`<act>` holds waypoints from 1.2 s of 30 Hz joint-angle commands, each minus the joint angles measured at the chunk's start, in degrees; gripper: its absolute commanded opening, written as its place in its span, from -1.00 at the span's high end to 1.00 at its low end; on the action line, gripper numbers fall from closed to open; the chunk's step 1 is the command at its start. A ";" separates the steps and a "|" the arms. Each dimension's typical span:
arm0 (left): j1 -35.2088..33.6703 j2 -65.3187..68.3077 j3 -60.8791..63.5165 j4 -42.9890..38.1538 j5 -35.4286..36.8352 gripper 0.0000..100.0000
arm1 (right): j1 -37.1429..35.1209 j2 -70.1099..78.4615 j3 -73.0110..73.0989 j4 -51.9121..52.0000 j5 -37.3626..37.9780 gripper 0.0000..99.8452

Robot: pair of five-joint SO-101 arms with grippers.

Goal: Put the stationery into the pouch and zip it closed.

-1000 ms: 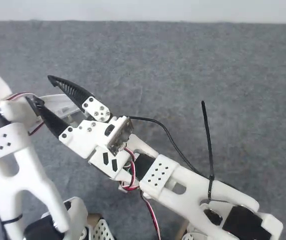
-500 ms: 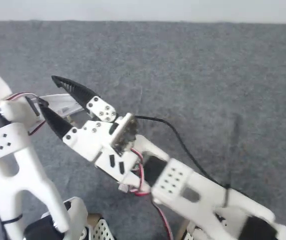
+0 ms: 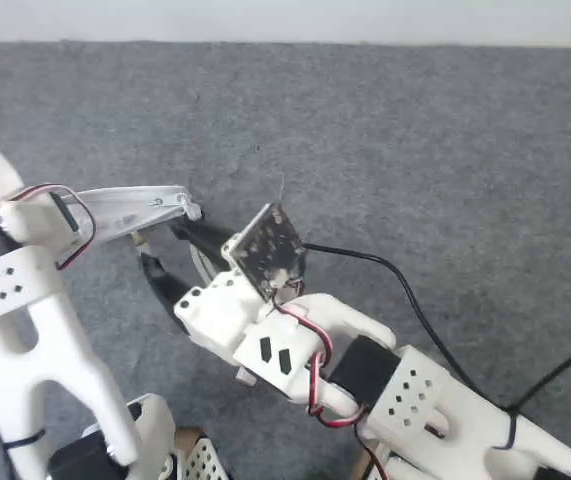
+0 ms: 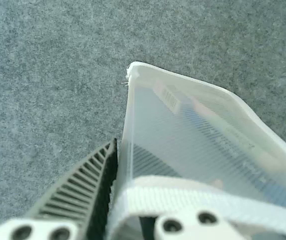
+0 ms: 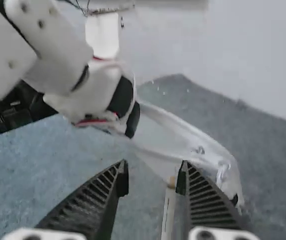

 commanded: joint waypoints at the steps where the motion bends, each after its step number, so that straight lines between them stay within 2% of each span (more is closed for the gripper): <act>1: -0.44 0.44 0.48 -1.32 0.62 0.97 | -0.48 -2.42 0.97 1.89 -2.90 0.69; 7: -0.44 0.44 0.48 -1.32 0.62 0.97 | -2.42 1.98 3.16 0.22 -3.34 0.69; 13: -0.44 0.44 0.48 -1.32 0.62 0.97 | -4.35 15.96 2.99 -13.05 -2.81 0.69; 19: -0.44 0.44 0.48 -1.32 0.62 0.97 | -4.09 26.24 2.73 -24.22 2.81 0.69; 27: -0.53 0.44 0.48 -1.32 0.62 0.97 | -0.31 34.77 -1.85 -24.66 2.64 0.69; 36: -0.62 0.44 0.48 -1.32 0.62 0.97 | 0.40 43.65 -8.79 -25.01 2.64 0.69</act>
